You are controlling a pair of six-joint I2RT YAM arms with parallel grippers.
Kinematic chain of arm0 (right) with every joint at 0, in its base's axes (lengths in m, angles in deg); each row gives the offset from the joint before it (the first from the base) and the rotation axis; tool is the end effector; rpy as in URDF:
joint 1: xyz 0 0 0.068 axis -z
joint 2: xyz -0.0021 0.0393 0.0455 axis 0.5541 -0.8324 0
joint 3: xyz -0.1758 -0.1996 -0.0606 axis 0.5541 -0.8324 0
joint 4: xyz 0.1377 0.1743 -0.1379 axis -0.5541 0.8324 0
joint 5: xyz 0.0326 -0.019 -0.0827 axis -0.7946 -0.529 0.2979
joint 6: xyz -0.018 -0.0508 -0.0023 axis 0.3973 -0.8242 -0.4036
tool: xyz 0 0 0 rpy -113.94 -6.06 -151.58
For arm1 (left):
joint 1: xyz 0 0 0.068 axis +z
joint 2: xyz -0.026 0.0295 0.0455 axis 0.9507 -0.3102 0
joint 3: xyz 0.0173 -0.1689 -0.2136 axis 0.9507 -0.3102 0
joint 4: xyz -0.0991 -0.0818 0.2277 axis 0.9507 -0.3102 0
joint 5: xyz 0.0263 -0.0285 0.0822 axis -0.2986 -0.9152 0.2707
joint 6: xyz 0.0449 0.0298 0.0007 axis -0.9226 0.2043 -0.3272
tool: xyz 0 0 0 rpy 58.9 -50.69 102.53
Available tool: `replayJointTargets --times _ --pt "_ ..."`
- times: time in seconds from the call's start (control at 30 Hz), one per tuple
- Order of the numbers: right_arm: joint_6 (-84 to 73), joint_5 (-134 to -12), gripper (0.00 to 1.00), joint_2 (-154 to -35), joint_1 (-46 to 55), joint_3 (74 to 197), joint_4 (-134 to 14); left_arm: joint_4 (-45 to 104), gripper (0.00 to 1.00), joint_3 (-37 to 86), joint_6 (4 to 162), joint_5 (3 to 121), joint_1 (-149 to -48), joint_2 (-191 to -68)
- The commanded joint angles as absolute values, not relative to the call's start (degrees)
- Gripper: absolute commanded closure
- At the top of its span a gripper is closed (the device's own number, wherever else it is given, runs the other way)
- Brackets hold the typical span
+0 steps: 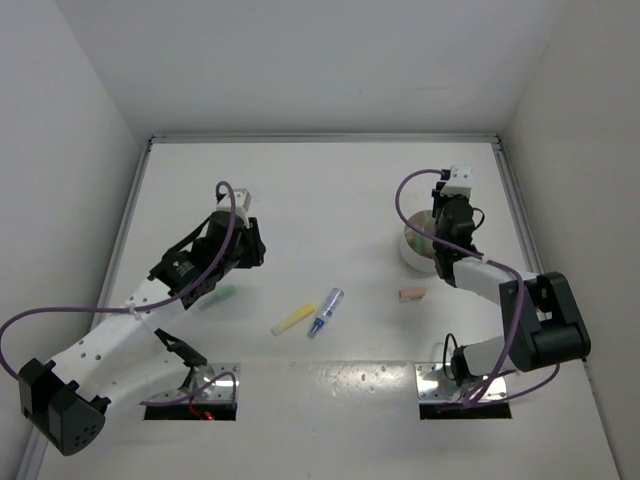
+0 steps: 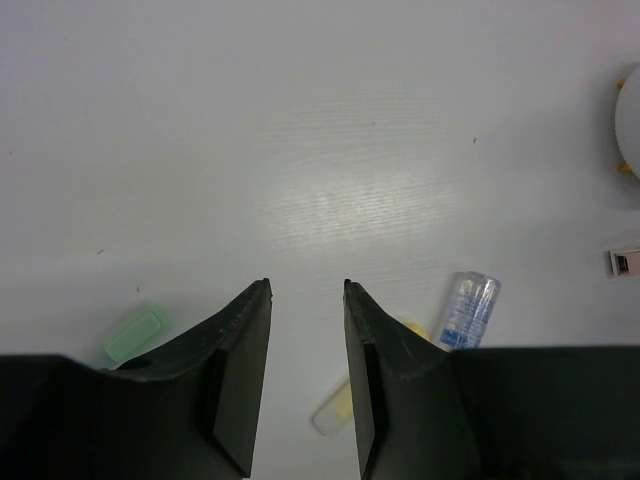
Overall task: Sort the stationery into containers
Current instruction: Place the pen in the storage box.
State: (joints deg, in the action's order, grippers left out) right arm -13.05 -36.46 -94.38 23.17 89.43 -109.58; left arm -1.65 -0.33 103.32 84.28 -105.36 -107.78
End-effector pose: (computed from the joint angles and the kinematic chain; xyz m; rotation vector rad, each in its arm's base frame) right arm 0.2813 0.0347 0.2138 0.2269 1.6030 -0.2703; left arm 0.1738 -0.1043 0.2959 -0.1072 2.1907 -0.3783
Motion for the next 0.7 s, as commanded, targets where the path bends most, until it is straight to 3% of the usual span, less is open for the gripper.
replayJointTargets --times 0.0,0.37,0.47,0.67 --pt "-9.22 -38.18 1.00 -95.45 24.07 88.22 -117.30 -0.08 0.59 -0.35 102.55 83.93 -105.68 -107.26" --pt "-3.86 -41.52 1.00 -97.74 25.65 88.21 -115.11 -0.08 0.59 -0.35 102.55 83.93 -105.68 -107.26" --pt "-2.19 -42.66 0.90 -97.74 26.18 88.21 -114.58 -0.08 0.59 -0.35 102.55 83.93 -105.68 -106.73" --pt "-1.57 -43.19 0.87 -99.41 26.71 88.74 -115.37 -0.08 0.59 -0.35 102.55 83.93 -105.68 -106.73"
